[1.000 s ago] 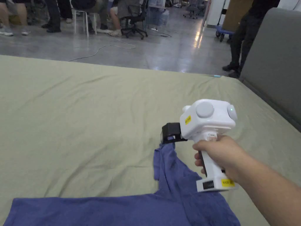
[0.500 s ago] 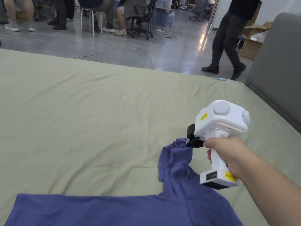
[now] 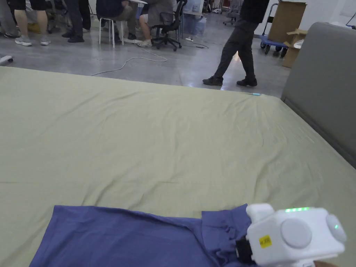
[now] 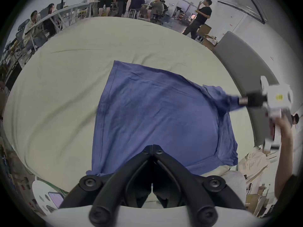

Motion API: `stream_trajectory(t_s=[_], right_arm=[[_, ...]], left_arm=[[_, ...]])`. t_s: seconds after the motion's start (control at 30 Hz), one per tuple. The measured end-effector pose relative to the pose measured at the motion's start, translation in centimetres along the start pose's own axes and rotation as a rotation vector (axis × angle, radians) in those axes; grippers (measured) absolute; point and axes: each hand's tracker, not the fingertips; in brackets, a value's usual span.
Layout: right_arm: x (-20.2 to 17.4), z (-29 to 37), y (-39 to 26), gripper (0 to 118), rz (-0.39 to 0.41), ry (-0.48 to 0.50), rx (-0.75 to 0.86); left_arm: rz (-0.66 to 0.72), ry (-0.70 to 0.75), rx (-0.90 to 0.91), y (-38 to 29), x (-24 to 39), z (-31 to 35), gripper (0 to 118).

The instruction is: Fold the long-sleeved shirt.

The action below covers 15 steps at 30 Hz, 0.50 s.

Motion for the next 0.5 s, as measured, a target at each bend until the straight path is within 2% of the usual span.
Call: stream_trajectory(t_s=[0.03, 0.1, 0.13, 0.17, 0.23, 0.27, 0.3, 0.37, 0.4, 0.43, 0.47, 0.5], right_arm=[[-0.1, -1.7, -1.3, 0, -0.023, -0.026, -0.036], [-0.2, -4.9, -3.0, 0, -0.053, -0.006, -0.103], [0.0, -6.5, -3.7, 0, -0.100, -0.024, -0.131], [0.1, -7.9, -4.2, 0, -0.110, -0.050, -0.141], [0.3, -7.8, -3.7, 0, -0.114, -0.029, -0.092], [0.6, -7.4, -3.1, 0, -0.170, -0.013, -0.117], [0.8, -7.2, -2.7, 1, -0.193, -0.003, -0.135], [1.2, -5.4, -1.8, 7, -0.160, -0.009, -0.154], [1.2, -4.2, -1.6, 19, -0.120, -0.038, -0.136], [1.1, -2.5, -1.6, 44, -0.108, -0.053, -0.067], [1.0, -0.5, -1.8, 90, -0.115, -0.078, 0.004], [0.9, 0.8, -2.1, 113, -0.125, -0.082, 0.049]], left_arm=[[0.004, -0.003, 0.001, -0.1, 0.0, 0.1, 0], [0.011, -0.010, 0.002, -0.3, 0.2, 0.2, 0], [0.000, -0.004, -0.001, -0.4, 0.4, 0.3, 0], [-0.011, -0.006, -0.008, -0.6, 0.7, 0.3, 0], [-0.018, -0.010, -0.013, -0.8, 0.8, 0.6, 0], [-0.020, -0.015, -0.018, -0.9, 0.9, 0.7, 0], [-0.020, -0.019, -0.020, -1.0, 0.9, 0.8, 0], [-0.013, -0.021, -0.019, -1.0, 0.7, 1.0, 0], [-0.010, -0.023, -0.020, -1.1, 0.7, 1.1, 0], [-0.010, -0.024, -0.019, -1.1, 0.6, 1.2, 0], [-0.008, -0.025, -0.018, -1.2, 0.5, 1.3, 0], [-0.007, -0.023, -0.016, -1.1, 0.4, 1.4, 0]])
